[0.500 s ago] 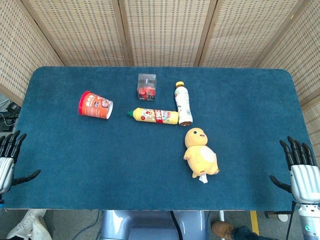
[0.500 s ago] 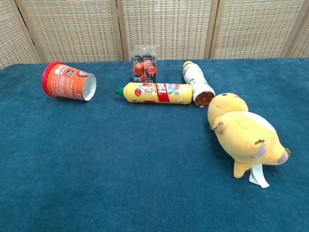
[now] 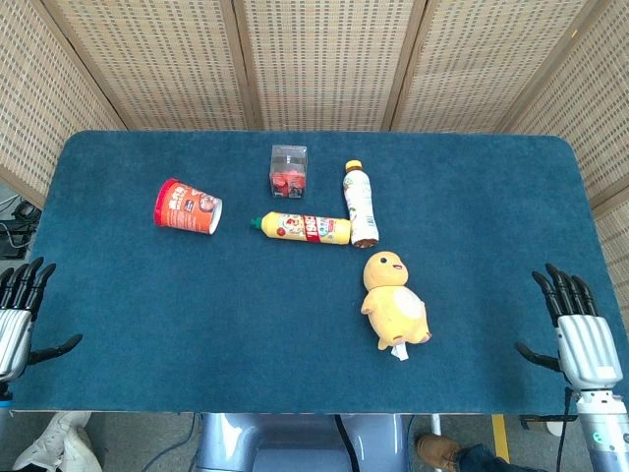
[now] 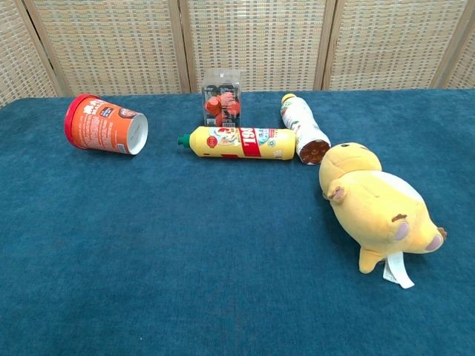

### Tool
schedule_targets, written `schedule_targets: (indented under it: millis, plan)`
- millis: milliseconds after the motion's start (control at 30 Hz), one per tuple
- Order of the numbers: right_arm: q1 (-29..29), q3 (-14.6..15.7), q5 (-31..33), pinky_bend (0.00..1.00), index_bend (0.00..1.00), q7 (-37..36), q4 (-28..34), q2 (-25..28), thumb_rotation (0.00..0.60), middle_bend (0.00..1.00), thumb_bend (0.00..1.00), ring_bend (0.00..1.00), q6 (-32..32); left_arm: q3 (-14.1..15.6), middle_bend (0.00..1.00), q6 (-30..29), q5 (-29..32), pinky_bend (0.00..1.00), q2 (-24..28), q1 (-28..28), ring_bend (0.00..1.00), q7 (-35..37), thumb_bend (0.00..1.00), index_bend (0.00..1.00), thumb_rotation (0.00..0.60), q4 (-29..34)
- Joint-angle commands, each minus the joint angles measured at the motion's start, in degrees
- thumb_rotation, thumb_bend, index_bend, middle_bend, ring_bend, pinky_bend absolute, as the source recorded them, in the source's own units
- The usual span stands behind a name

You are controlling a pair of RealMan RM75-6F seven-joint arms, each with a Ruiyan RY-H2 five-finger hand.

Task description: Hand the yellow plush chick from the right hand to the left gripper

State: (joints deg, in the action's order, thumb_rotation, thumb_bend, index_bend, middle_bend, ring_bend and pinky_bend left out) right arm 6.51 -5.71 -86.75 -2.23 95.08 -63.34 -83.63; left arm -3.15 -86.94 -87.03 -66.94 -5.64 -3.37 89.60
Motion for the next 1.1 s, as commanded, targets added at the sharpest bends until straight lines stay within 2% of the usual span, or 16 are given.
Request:
schedule_targets:
  millis: [33, 233, 333, 467, 633, 733, 867, 967, 1100]
  plan:
    - [6.96, -2.0, 0.1, 0.0, 0.0, -3.97, 2.36, 3.9, 0.6, 0.0, 0.0, 0.0, 10.02, -0.12, 0.0, 0.74, 0.57, 0.0, -0.41, -0.33, 0.0, -0.84, 0.0, 0.0, 0.6, -0.13]
    - [18.49, -5.68, 4.68, 0.0, 0.0, -6.83, 2.93, 4.83, 0.6, 0.0, 0.0, 0.0, 27.21, -0.73, 0.0, 2.27, 2.52, 0.0, -1.15, -0.92, 0.0, -2.54, 0.0, 0.0, 0.6, -0.34]
    - [24.02, -7.71, 8.88, 0.0, 0.0, -6.67, 1.04, 2.07, 0.6, 0.0, 0.0, 0.0, 34.45, -1.04, 0.0, 3.35, 3.72, 0.0, -1.62, -1.33, 0.0, -3.26, 0.0, 0.0, 0.6, -0.74]
    - [28.69, -9.19, 13.65, 0.0, 0.0, -5.52, -2.24, -2.13, 0.6, 0.04, 0.0, 0.02, 39.64, -1.4, 0.0, 4.57, 5.17, 0.0, -2.05, -1.73, 0.0, -3.63, 0.0, 0.0, 0.6, -1.35]
    - [33.44, -9.43, 18.35, 0.03, 0.02, -0.44, -7.23, -8.03, 0.6, 0.09, 0.04, 0.06, 42.97, -1.78, 0.0, 5.91, 6.66, 0.0, -2.53, -2.23, 0.0, -3.99, 0.0, 0.0, 0.6, -2.17]
    - [35.66, -9.24, 21.54, 0.13, 0.1, 2.79, -9.28, -10.78, 0.6, 0.16, 0.1, 0.13, 44.23, -1.93, 0.0, 6.69, 7.4, 0.0, -2.8, -2.54, 0.0, -4.16, 0.0, 0.0, 0.6, -2.6]
    - [37.84, -8.68, 25.28, 0.22, 0.15, 6.56, -11.29, -13.95, 0.6, 0.23, 0.16, 0.22, 44.79, -2.1, 0.0, 7.67, 8.34, 0.0, -3.15, -2.92, 0.0, -4.47, 0.0, 0.0, 0.6, -3.12]
    - [39.23, -8.23, 27.9, 0.33, 0.2, 9.0, -12.56, -15.9, 0.6, 0.28, 0.22, 0.28, 44.97, -2.24, 0.0, 8.06, 8.91, 0.0, -3.29, -3.06, 0.0, -4.53, 0.0, 0.0, 0.6, -3.38]
    - [40.33, -7.79, 30.31, 0.34, 0.2, 11.04, -13.42, -17.48, 0.6, 0.28, 0.22, 0.28, 44.75, -2.33, 0.0, 8.4, 9.42, 0.0, -3.39, -3.16, 0.0, -4.44, 0.0, 0.0, 0.6, -3.67]
